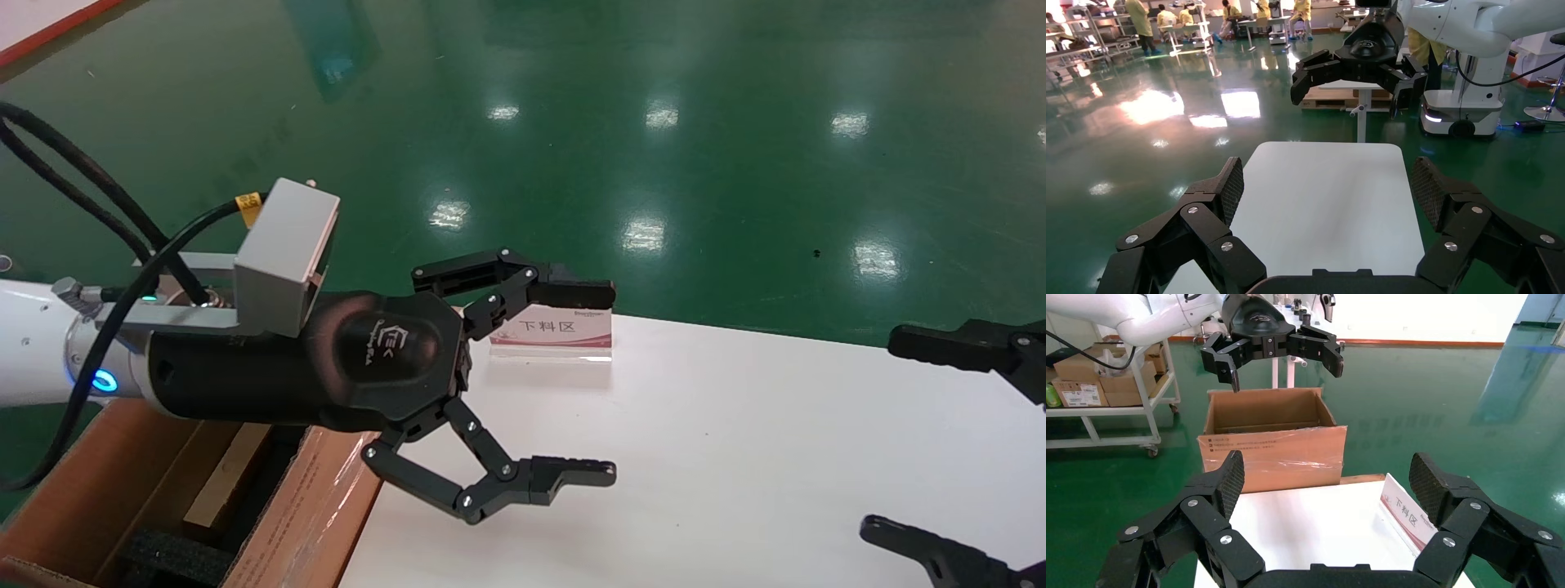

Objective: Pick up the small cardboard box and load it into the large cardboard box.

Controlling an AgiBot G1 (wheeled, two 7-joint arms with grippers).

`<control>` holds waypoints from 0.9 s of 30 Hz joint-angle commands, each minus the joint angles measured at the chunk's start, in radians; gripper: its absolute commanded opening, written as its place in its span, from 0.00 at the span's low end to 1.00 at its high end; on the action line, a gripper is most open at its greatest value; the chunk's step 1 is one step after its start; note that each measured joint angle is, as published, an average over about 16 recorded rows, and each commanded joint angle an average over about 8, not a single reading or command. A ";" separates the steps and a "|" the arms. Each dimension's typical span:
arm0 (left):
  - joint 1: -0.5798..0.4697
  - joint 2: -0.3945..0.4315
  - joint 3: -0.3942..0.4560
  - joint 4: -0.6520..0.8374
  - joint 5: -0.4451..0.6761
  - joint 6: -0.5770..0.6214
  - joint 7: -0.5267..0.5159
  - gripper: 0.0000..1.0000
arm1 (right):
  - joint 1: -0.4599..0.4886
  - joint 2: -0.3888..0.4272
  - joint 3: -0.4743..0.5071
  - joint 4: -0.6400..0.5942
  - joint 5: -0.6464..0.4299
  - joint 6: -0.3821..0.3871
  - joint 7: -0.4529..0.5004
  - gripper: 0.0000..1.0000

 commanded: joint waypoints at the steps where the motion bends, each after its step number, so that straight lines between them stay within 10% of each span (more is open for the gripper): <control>1: -0.001 0.000 0.002 0.000 0.000 0.000 0.000 1.00 | 0.000 0.000 0.000 0.000 0.000 0.000 0.000 1.00; 27: -0.013 0.000 0.022 0.004 0.002 -0.004 -0.002 1.00 | 0.000 0.000 0.000 0.000 0.000 0.000 0.000 1.00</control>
